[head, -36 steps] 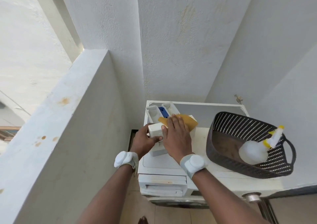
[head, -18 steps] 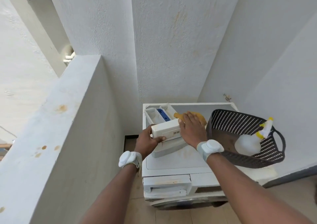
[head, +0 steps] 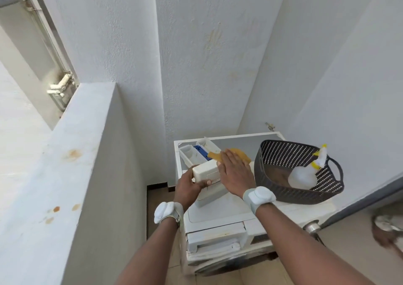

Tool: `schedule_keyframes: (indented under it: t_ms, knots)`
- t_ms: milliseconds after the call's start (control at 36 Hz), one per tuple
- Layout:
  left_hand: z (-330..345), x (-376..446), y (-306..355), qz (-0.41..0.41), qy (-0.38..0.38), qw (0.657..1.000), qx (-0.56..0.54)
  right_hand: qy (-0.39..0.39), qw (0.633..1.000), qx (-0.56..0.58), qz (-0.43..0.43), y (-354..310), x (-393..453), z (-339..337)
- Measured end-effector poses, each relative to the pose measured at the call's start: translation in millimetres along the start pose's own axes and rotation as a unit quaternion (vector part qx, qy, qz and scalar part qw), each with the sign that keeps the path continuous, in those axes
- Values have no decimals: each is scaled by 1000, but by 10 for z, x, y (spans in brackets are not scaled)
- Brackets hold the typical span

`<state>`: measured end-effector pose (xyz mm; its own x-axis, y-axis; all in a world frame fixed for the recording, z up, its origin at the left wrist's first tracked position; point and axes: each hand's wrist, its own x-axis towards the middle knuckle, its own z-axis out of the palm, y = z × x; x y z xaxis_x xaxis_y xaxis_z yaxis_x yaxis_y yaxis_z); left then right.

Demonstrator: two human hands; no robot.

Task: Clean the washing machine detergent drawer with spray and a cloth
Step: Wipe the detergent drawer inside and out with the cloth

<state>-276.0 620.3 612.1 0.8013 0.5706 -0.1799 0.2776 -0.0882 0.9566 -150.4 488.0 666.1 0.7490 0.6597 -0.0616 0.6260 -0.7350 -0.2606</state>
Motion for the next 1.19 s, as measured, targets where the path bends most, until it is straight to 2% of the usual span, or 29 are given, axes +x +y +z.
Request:
schedule_keyframes:
  t_ms: [111,250,306,361,472,556,667,861,972,1028,1083,1139,1194]
  knots:
    - [12,4,32,2,4,1000,20,5,1000,-9,14,-91,26,33]
    - [6,-29,26,16,13,999,24,-11,994,-7,-108,-381,-240,98]
    - [-8,-21,18,18,2,1000,18,-10,992,-19,-126,-321,-260,90]
    - [-7,4,17,16,-12,1000,15,-3,995,-29,-95,-146,-169,75]
    - [-10,87,2,14,-18,1000,16,-8,999,12,29,236,178,-52]
    - [39,153,-50,14,-14,999,32,-40,997,41,52,371,314,-108]
    - [53,121,12,21,-7,999,28,-15,995,67,70,218,227,-50]
    - [33,25,-57,20,20,999,23,18,995,28,-99,-529,-287,296]
    - [25,130,-197,13,5,1000,17,38,986,-13,-164,-393,-284,261]
    - [30,160,-222,9,-1,1000,15,51,986,-46,-150,-221,-215,206]
    - [50,172,-222,14,-14,1000,1,57,993,-38,-94,-103,-130,139]
    - [45,169,-208,15,-9,1000,-3,59,997,-21,-49,-127,-86,112]
    - [66,207,-263,4,-5,1000,5,49,998,-10,-48,-290,-109,136]
